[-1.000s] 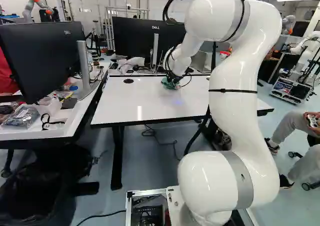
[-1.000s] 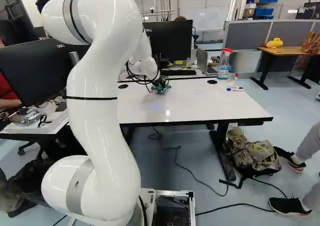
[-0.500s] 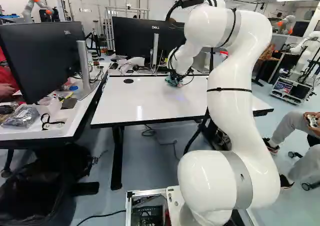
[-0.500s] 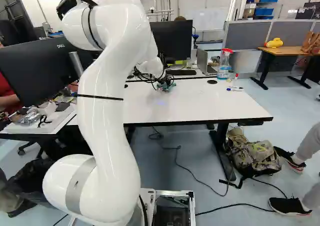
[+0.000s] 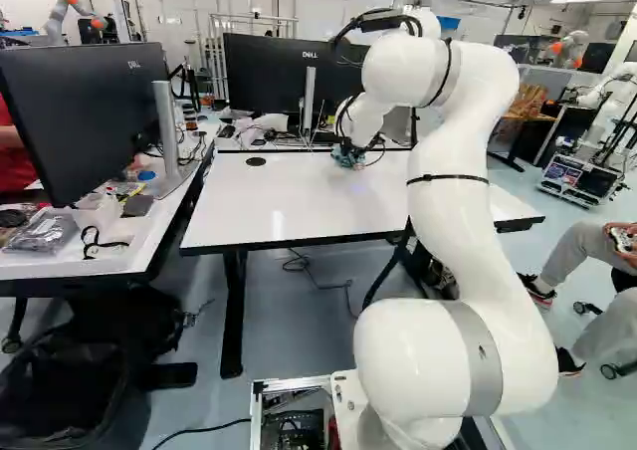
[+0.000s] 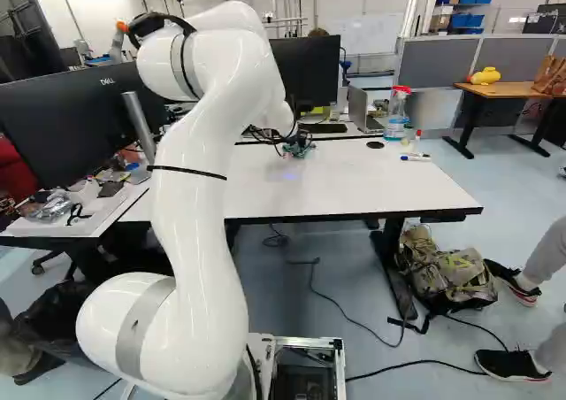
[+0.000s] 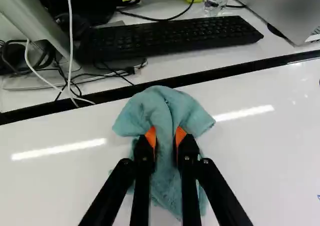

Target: Clean the table with the green towel

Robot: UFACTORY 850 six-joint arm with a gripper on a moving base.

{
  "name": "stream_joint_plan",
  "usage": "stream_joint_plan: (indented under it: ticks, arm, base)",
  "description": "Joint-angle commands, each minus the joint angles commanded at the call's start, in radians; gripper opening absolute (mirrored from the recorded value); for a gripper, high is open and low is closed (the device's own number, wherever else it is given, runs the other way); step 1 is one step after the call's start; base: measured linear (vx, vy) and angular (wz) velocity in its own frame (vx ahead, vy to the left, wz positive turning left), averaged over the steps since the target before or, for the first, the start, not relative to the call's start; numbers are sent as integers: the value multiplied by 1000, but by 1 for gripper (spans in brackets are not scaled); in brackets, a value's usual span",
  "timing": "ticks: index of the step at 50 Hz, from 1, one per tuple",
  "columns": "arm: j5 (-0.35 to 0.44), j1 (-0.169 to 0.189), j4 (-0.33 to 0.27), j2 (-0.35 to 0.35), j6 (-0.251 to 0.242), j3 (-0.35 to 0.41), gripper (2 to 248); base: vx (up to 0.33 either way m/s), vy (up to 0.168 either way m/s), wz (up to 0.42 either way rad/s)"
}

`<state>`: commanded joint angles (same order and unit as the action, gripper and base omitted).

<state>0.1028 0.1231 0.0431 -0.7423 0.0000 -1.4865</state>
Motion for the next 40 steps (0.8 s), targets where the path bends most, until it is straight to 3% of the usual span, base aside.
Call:
stream_joint_plan:
  ticks: [15,40]
  arm:
    - [0,-32,0,2,0,3,61]
    - [0,-77,0,84,0,118,61]
  base:
    - [0,0,0]
    - [0,0,0]
